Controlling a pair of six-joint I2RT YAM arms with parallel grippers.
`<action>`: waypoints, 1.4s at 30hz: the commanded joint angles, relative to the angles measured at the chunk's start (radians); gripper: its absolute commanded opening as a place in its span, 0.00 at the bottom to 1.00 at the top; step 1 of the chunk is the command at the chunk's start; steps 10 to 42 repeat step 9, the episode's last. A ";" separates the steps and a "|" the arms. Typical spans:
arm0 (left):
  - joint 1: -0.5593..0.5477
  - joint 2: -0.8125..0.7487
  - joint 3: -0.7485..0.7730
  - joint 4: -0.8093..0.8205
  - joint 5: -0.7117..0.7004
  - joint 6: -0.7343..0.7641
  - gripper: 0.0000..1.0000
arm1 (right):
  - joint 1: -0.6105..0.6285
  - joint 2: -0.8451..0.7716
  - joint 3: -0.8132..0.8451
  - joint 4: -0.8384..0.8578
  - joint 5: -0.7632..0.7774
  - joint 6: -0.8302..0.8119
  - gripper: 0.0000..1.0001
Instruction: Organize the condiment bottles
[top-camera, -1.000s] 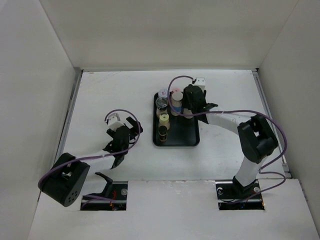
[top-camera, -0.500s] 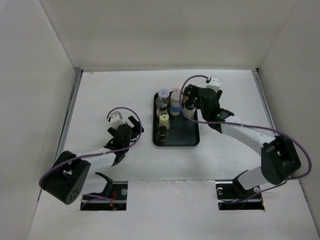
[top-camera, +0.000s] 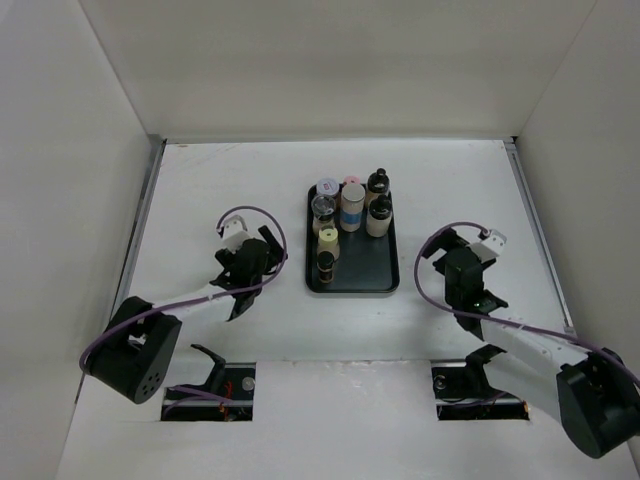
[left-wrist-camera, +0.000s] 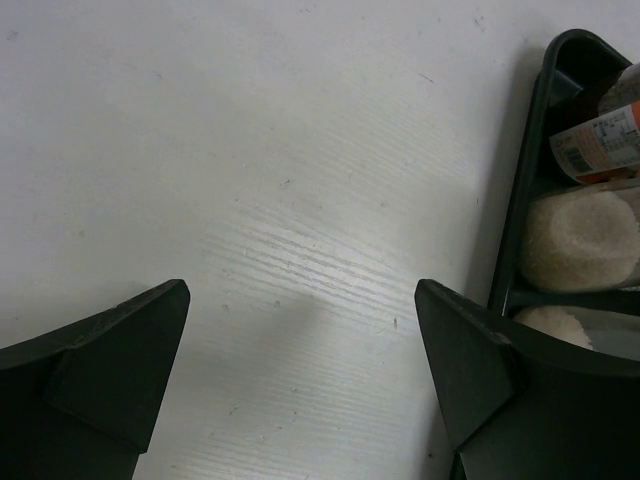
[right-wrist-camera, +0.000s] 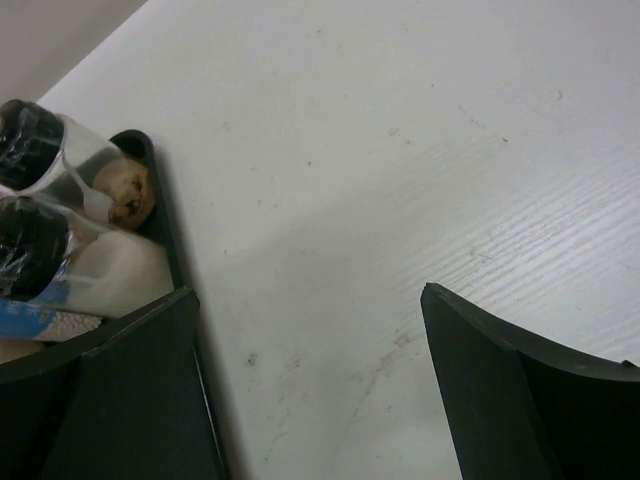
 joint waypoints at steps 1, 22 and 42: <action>-0.006 -0.015 0.062 -0.020 -0.018 0.011 1.00 | -0.015 -0.007 -0.002 0.163 0.016 0.081 1.00; -0.014 0.013 0.092 -0.048 -0.043 0.008 1.00 | 0.014 0.037 0.028 0.173 -0.029 0.063 1.00; -0.014 0.013 0.092 -0.048 -0.043 0.008 1.00 | 0.014 0.037 0.028 0.173 -0.029 0.063 1.00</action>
